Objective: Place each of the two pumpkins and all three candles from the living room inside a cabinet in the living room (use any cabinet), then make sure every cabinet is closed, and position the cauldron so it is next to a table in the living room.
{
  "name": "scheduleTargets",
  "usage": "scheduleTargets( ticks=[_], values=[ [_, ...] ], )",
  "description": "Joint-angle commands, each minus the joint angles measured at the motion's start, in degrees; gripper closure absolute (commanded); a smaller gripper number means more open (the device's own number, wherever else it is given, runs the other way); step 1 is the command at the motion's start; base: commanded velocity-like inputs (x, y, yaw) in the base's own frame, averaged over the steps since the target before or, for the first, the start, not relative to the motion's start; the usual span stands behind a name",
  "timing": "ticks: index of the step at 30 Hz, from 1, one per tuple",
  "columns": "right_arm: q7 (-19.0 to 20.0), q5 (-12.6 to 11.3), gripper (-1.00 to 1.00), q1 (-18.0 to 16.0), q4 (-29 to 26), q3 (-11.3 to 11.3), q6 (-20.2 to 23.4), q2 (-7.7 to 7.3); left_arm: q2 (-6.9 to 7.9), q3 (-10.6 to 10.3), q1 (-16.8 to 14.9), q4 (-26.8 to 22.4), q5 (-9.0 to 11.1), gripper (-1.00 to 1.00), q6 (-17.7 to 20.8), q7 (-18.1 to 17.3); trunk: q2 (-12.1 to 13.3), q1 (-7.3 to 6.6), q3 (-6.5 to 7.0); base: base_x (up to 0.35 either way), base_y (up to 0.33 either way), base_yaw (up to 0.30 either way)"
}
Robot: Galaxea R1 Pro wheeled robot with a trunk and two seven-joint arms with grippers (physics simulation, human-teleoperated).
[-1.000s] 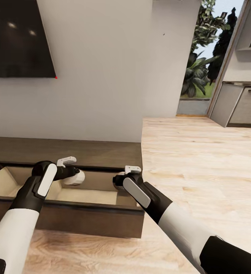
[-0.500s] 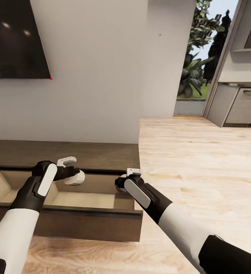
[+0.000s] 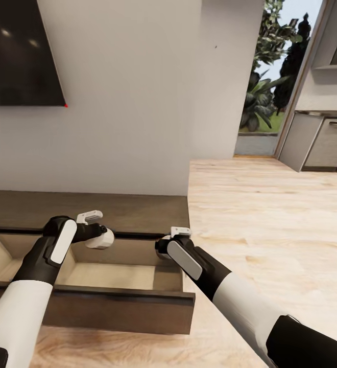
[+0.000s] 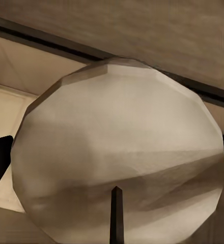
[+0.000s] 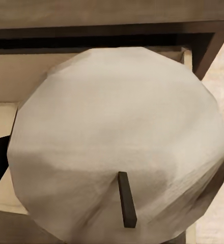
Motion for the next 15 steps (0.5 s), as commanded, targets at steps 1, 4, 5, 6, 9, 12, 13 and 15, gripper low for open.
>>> scheduleTargets(
  ticks=[1,4,5,6,9,12,13,15],
  values=[
    [-0.49,-0.43,1.00,-0.07,-0.04,0.13,0.00,0.00,0.01,0.02,-0.03,-0.04,0.56,1.00,0.18,0.37,-0.02,0.01,-0.06,0.170,0.001,0.000],
    [-0.46,-0.44,1.00,-0.07,-0.01,0.14,0.03,0.00,0.01,0.02,-0.03,0.01,0.59,1.00,0.18,0.37,-0.02,0.01,-0.06,0.112,0.001,0.000],
    [-0.47,-0.44,1.00,-0.07,-0.01,0.14,0.03,0.00,0.01,0.02,-0.03,0.03,0.59,1.00,0.18,0.37,-0.02,0.01,-0.06,0.064,0.000,0.000],
    [-0.46,-0.44,1.00,-0.09,0.01,0.13,0.07,0.00,0.01,0.02,-0.03,0.26,0.60,1.00,0.18,0.37,-0.02,0.01,-0.06,0.041,0.000,0.000],
    [-0.45,-1.77,1.00,-0.11,0.08,0.16,0.16,0.00,0.07,-0.08,-0.03,2.57,0.57,1.00,0.18,0.37,-0.02,0.01,-0.06,0.020,0.000,0.000],
    [-0.46,-3.31,1.00,-0.14,0.57,0.15,0.26,0.00,0.09,-0.04,-0.04,5.01,0.58,1.00,0.18,0.37,-0.02,0.01,-0.06,0.008,0.000,0.000],
    [-0.46,-3.54,1.00,-0.14,0.72,0.14,0.34,0.00,0.07,-0.03,-0.06,5.52,0.58,1.00,0.18,0.37,-0.02,0.01,-0.06,0.004,0.000,0.000],
    [-0.48,-4.04,1.00,-0.19,1.04,0.13,1.19,0.00,0.07,0.04,-0.07,6.77,0.59,1.00,0.18,0.37,-0.02,0.01,-0.06,0.003,0.000,0.000]
  ],
)
